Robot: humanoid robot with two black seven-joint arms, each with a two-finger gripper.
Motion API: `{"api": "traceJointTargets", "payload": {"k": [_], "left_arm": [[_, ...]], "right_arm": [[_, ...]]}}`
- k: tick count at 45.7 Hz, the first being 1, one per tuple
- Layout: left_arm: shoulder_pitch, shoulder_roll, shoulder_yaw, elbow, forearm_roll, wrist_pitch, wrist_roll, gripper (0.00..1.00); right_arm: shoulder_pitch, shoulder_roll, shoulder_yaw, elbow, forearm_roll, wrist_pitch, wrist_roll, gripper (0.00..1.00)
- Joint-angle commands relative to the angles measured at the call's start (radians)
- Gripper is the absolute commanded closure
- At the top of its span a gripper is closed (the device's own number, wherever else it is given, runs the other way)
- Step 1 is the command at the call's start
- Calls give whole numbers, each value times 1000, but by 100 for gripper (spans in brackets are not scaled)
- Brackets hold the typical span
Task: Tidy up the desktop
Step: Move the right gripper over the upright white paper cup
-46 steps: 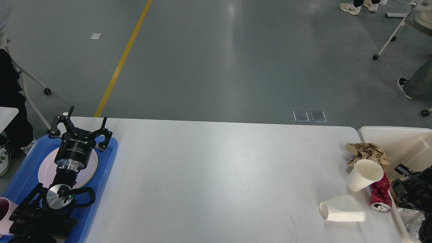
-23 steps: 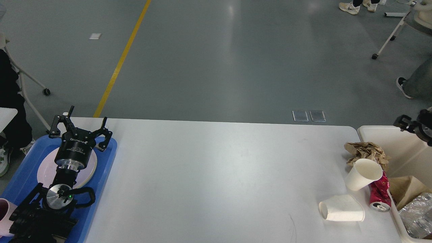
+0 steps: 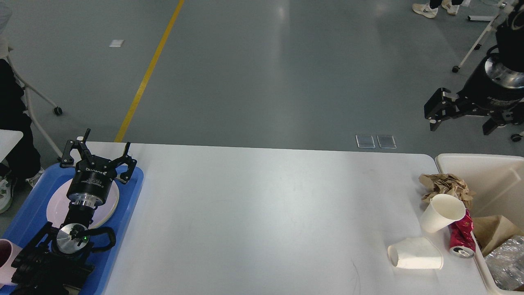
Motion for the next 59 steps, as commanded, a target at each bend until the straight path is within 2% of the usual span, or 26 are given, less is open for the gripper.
{"api": "traceJointTargets", "payload": {"k": [1, 5, 24, 32, 41, 49, 54, 59], "left_arm": [[1, 0, -1, 0, 1, 0, 0, 4], [1, 0, -1, 0, 1, 0, 0, 4], [1, 0, -1, 0, 1, 0, 0, 4], [1, 0, -1, 0, 0, 0, 0, 4], [1, 0, -1, 0, 0, 0, 0, 4], [1, 0, 1, 0, 0, 0, 0, 4], [1, 0, -1, 0, 1, 0, 0, 4], [1, 2, -1, 0, 0, 0, 0, 4]], "right_arm": [[118, 0, -5, 134, 3, 40, 0, 0], [161, -24, -13, 198, 6, 40, 0, 0], [145, -22, 3, 238, 15, 40, 8, 0], [-4, -24, -17, 197, 8, -108, 5, 0], [-265, -45, -1, 41, 27, -245, 3, 0], [-562, -45, 10, -166, 216, -420, 2, 0], [-680, -34, 12, -300, 264, -431, 2, 0], [-762, -19, 24, -364, 271, -450, 3, 0]]}}
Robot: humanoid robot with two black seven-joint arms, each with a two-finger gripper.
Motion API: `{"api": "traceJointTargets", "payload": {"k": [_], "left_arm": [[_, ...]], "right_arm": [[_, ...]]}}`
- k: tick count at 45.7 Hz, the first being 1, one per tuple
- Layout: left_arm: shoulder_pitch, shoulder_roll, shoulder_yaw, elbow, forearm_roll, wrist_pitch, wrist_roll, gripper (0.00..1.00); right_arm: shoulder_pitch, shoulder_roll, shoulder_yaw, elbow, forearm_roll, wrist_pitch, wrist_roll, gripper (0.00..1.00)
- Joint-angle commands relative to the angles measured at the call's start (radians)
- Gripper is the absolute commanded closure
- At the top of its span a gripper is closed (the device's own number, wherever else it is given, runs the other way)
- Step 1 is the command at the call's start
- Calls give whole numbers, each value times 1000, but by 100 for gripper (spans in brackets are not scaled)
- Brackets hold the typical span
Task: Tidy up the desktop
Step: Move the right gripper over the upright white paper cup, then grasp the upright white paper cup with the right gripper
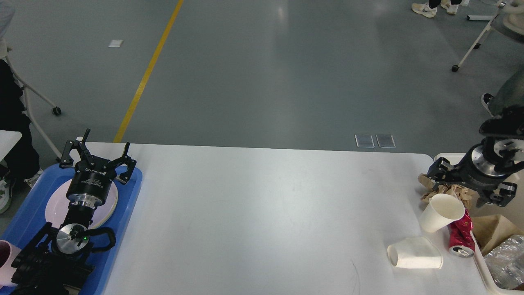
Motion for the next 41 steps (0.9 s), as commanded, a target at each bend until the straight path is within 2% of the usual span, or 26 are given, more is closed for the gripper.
{"api": "traceJointTargets", "payload": {"k": [1, 8, 28, 35, 41], "left_arm": [[-1, 0, 0, 0, 0, 0, 0, 4], [0, 1, 0, 0, 0, 0, 0, 4], [-1, 0, 0, 0, 1, 0, 0, 4], [0, 0, 0, 0, 0, 0, 0, 4], [0, 0, 0, 0, 1, 0, 0, 4]], "right_arm": [[-88, 12, 15, -70, 14, -23, 0, 0], [-129, 12, 27, -81, 17, -76, 2, 0], [-252, 21, 116, -142, 19, -115, 0, 1], [-318, 21, 188, -191, 31, -132, -3, 12], [-341, 17, 222, -208, 99, -135, -3, 49]]}}
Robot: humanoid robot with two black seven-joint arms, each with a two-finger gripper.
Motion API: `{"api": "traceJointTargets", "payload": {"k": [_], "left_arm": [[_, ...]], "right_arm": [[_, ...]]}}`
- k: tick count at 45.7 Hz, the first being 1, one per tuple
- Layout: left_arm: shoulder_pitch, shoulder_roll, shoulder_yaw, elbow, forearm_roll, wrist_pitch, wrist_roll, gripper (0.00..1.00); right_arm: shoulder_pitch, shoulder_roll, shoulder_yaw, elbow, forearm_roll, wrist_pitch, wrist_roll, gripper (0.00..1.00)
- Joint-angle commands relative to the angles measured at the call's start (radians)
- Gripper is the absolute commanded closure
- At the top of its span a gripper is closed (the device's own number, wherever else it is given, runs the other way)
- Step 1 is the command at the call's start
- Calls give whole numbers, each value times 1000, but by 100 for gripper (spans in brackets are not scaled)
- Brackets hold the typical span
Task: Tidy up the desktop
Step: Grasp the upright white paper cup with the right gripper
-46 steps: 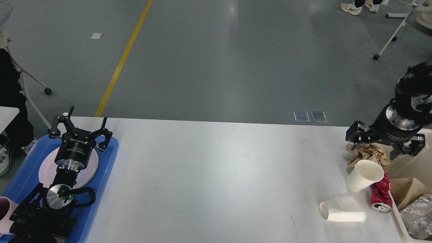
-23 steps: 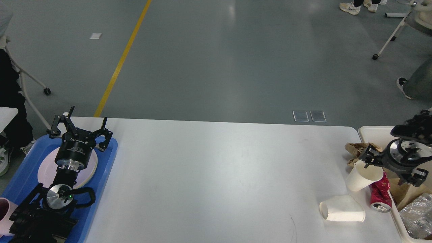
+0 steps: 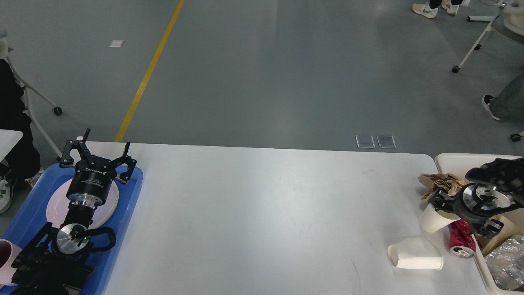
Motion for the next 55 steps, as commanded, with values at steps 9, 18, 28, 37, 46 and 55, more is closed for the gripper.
{"api": "traceJointTargets", "payload": {"k": [9, 18, 28, 37, 46, 55], "left_arm": [[-1, 1, 0, 0, 0, 0, 0, 4], [0, 0, 0, 0, 1, 0, 0, 4], [0, 0, 0, 0, 1, 0, 0, 4], [0, 0, 0, 0, 0, 0, 0, 4], [-1, 0, 0, 0, 0, 0, 0, 4], [0, 0, 0, 0, 0, 0, 0, 4]], "right_arm": [[-19, -1, 29, -13, 72, -11, 1, 100], [-18, 1, 29, -4, 74, -71, 1, 100], [-2, -2, 30, 5, 77, -59, 1, 100], [65, -33, 26, 83, 77, -30, 0, 100], [378, -111, -101, 349, 58, 137, 0, 100], [812, -64, -373, 663, 60, 174, 0, 100]]}}
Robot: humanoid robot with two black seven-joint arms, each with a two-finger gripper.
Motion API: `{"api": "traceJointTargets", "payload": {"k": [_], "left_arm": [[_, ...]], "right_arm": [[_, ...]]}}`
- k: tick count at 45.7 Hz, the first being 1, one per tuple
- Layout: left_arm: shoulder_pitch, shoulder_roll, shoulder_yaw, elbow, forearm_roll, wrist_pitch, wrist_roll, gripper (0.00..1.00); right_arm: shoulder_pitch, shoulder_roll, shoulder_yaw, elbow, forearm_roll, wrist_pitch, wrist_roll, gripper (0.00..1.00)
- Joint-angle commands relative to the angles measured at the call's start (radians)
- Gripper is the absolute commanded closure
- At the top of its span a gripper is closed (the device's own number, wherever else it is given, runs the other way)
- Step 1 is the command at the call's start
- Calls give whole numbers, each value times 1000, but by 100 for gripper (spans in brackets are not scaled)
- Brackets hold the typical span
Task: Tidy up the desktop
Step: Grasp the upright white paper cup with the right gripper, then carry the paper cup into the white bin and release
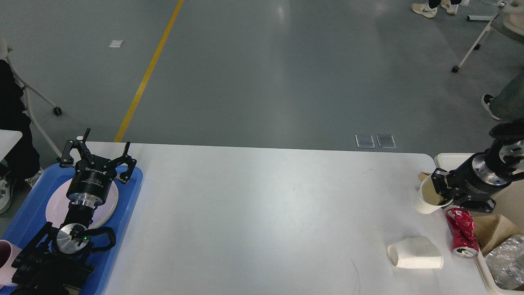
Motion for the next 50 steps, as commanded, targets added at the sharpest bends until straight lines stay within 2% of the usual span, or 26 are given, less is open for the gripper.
{"api": "traceJointTargets", "payload": {"k": [1, 6, 11, 14, 21, 29, 32, 37, 50], "left_arm": [[1, 0, 0, 0, 1, 0, 0, 4], [0, 0, 0, 0, 1, 0, 0, 4], [1, 0, 0, 0, -1, 1, 0, 4], [1, 2, 0, 0, 1, 0, 0, 4], [1, 2, 0, 0, 1, 1, 0, 4], [1, 2, 0, 0, -1, 1, 0, 4], [1, 2, 1, 0, 1, 0, 0, 4], [1, 2, 0, 0, -1, 0, 0, 4], [1, 0, 0, 0, -1, 0, 0, 4]], "right_arm": [[288, 41, -160, 210, 1, 25, 0, 100], [451, 78, -223, 317, -1, 72, 0, 100], [538, 96, -230, 369, -1, 204, 0, 100], [566, 95, -231, 398, -2, 223, -1, 100], [571, 67, -237, 396, -22, 197, 0, 100], [491, -52, -283, 339, -39, 51, 2, 100], [418, -123, -280, 273, -61, -10, 2, 100], [231, -200, -253, 57, -79, -46, 3, 100], [-398, -206, 94, -458, -76, -87, 6, 100]]}}
